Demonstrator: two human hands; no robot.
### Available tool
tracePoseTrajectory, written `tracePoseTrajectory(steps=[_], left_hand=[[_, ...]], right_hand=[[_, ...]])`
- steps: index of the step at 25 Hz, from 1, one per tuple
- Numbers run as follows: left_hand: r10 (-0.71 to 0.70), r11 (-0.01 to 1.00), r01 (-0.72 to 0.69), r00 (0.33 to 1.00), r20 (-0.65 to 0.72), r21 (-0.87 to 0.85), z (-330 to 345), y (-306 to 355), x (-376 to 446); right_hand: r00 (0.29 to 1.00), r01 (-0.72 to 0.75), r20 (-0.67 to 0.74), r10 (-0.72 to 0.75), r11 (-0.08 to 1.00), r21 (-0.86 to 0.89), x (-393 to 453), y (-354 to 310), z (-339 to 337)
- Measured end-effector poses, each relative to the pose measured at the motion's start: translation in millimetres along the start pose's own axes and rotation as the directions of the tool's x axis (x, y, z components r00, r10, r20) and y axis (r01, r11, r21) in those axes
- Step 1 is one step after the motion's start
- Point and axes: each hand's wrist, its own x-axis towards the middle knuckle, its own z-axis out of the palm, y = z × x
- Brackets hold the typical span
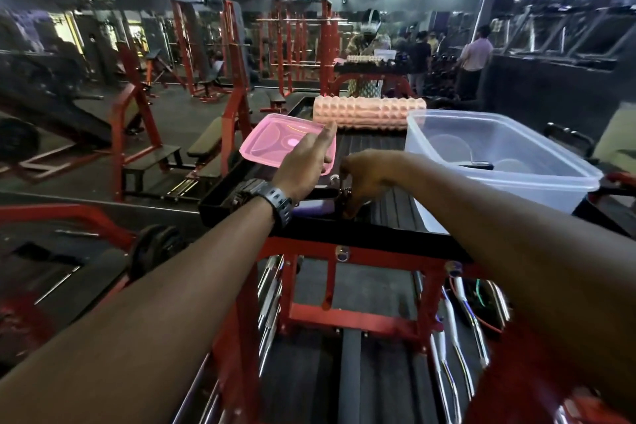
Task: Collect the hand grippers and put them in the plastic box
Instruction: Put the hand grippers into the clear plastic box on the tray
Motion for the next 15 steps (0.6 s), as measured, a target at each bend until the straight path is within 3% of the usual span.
tracePoseTrajectory(steps=[4,6,9,11,15], left_hand=[[0.020,0.995,-0.035,0.987,0.158,0.094,-1,0,10],[0.069,0.978,-0.120,0.958,0.278,0.172,-4,12,16],[0.163,0.959,-0.232,0.924,0.346,0.166,-3,40,31],[0.261,0.933,-0.323,0.911,0.321,0.157,4,69,42],[0.539,0.820,-0.546,0.837,0.093,0.168,26,129,57]], right_hand=[[0.998,0.059,-0.001,-0.059,0.997,-0.055,0,6,-17],[0.996,0.067,-0.061,-0.069,0.997,-0.036,-8,14,-42],[0.980,0.039,-0.194,-0.034,0.999,0.021,-22,31,-82],[0.951,0.018,-0.309,0.008,0.997,0.082,-37,46,-109],[0.820,-0.019,-0.563,0.106,0.987,0.158,-70,79,-152]])
